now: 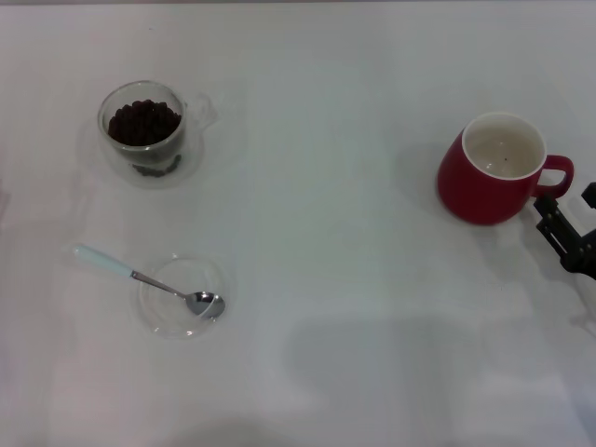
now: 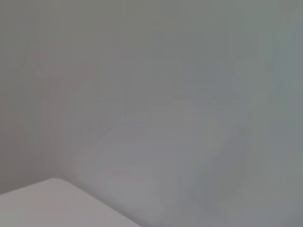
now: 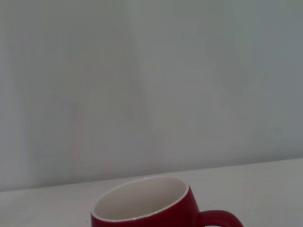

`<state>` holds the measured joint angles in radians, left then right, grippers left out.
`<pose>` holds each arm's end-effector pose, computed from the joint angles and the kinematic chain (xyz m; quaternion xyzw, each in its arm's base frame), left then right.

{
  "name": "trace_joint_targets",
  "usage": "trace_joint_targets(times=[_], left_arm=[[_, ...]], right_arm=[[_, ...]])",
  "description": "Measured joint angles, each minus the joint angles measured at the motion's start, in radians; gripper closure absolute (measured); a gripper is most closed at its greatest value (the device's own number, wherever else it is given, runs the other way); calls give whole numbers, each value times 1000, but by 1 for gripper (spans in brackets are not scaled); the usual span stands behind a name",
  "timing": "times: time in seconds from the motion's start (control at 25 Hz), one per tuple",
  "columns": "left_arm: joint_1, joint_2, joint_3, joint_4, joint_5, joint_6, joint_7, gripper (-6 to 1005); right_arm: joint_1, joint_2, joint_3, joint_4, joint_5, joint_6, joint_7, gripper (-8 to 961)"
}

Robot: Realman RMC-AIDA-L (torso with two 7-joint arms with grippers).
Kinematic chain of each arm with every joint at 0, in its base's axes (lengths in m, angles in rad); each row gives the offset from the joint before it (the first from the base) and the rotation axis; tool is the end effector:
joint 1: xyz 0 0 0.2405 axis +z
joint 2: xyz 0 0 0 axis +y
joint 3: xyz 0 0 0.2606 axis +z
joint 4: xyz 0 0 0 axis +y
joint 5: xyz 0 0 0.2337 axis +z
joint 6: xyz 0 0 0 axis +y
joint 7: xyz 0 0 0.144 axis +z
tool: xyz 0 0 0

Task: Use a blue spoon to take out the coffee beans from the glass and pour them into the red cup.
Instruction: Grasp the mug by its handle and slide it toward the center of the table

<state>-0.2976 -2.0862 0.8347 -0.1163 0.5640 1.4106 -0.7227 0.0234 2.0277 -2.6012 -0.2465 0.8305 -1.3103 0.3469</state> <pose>-0.4078 0.2479 -0.0172 -0.5548 -0.4343 -0.4350 0.5607 0.4088 0.1785 -0.0537 -0.7046 0.3553 0.3002 0.5359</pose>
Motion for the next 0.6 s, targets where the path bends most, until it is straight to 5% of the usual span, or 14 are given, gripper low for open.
trace_joint_targets(times=[0.6], left_arm=[[1, 2, -2, 7, -4, 6, -20, 113]], right_arm=[[80, -8, 54, 10, 4, 76, 0, 217]])
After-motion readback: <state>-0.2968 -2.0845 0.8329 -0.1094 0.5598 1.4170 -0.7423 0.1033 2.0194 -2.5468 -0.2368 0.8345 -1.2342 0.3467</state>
